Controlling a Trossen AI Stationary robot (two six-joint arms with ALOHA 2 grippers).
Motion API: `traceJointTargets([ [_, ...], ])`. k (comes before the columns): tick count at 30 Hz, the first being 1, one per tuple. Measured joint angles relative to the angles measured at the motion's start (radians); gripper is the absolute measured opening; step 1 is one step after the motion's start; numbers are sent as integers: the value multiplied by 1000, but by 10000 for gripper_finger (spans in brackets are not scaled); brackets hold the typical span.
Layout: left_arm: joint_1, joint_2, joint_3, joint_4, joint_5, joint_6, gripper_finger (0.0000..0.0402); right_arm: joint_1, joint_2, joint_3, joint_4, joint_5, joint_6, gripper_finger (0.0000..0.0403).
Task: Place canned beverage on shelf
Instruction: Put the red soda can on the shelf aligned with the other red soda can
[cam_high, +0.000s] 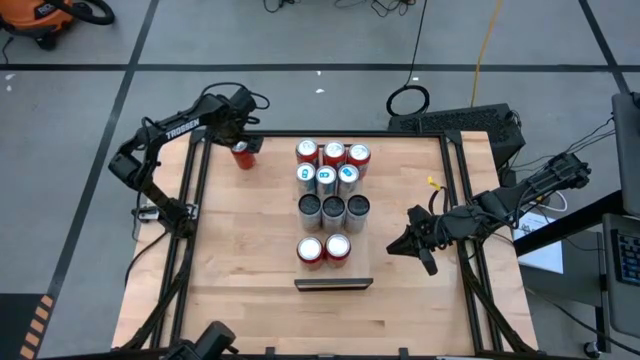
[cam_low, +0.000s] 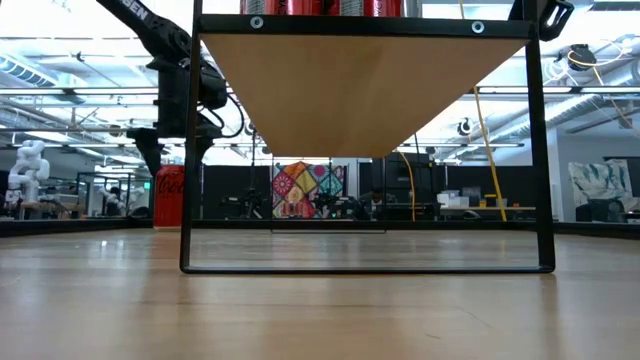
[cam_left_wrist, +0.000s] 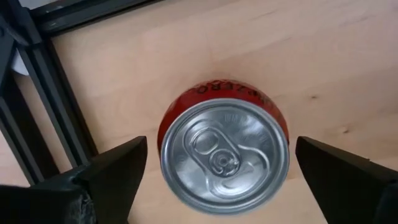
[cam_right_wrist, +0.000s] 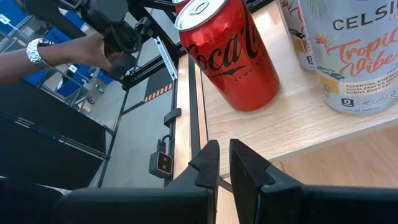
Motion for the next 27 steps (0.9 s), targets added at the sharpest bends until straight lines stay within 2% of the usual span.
traceJointTargets([
  [14, 0, -2, 3, -18, 46, -79, 272, -1, 0, 0, 0, 5, 8, 15],
  [20, -4, -21, 11, -65, 134, -124, 270, -1, 0, 0, 9, 4, 20, 15],
  [27, -45, -99, 100, -139, 214, -188, 271, -1, -7, 0, 45, 3, 40, 15],
])
